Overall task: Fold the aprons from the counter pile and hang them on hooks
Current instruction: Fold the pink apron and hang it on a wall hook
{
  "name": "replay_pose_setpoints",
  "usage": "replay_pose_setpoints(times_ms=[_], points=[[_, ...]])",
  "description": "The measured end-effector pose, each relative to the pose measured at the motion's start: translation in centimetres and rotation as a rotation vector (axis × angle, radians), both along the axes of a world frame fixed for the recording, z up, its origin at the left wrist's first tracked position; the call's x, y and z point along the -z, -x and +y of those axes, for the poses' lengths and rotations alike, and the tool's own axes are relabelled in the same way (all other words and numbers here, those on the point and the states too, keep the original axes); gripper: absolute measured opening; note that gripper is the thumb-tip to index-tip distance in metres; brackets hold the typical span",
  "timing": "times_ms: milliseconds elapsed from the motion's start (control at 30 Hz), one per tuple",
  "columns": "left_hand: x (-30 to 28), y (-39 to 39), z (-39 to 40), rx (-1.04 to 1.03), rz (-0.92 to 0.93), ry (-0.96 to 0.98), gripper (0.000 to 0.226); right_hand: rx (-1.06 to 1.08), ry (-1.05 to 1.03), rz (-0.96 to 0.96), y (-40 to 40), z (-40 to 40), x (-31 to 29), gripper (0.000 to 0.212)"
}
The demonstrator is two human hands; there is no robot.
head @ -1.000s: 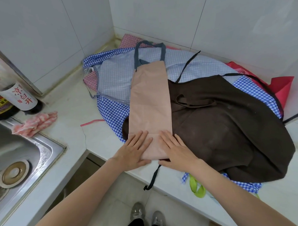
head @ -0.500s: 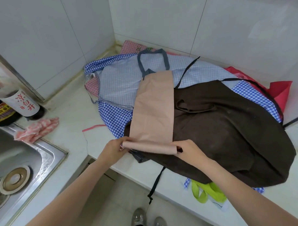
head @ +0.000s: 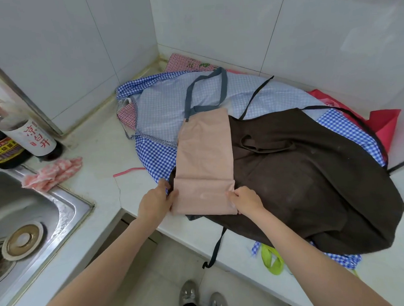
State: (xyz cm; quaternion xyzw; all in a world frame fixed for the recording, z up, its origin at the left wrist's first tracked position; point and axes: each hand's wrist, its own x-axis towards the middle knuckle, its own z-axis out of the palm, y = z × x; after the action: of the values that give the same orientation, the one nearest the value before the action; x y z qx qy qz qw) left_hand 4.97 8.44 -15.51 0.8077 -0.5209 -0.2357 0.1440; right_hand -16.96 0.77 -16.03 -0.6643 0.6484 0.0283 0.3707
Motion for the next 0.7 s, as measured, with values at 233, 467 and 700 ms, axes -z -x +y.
replay_pose_setpoints(times_ms=[233,467,700], points=[[2.9,1.4,-0.5,0.765,-0.532,0.283,0.071,0.021,0.101,-0.010,-0.2,0.6,-0.8,0.028],[3.2,1.6,-0.9,0.796,-0.549,0.058,0.083,-0.761,0.404,0.180,1.6,2.4,-0.8,0.077],[1.2,0.3,-1.6,0.693,-0.265,-0.146,0.110,-0.715,0.355,0.142,1.7,0.7,0.2,0.077]])
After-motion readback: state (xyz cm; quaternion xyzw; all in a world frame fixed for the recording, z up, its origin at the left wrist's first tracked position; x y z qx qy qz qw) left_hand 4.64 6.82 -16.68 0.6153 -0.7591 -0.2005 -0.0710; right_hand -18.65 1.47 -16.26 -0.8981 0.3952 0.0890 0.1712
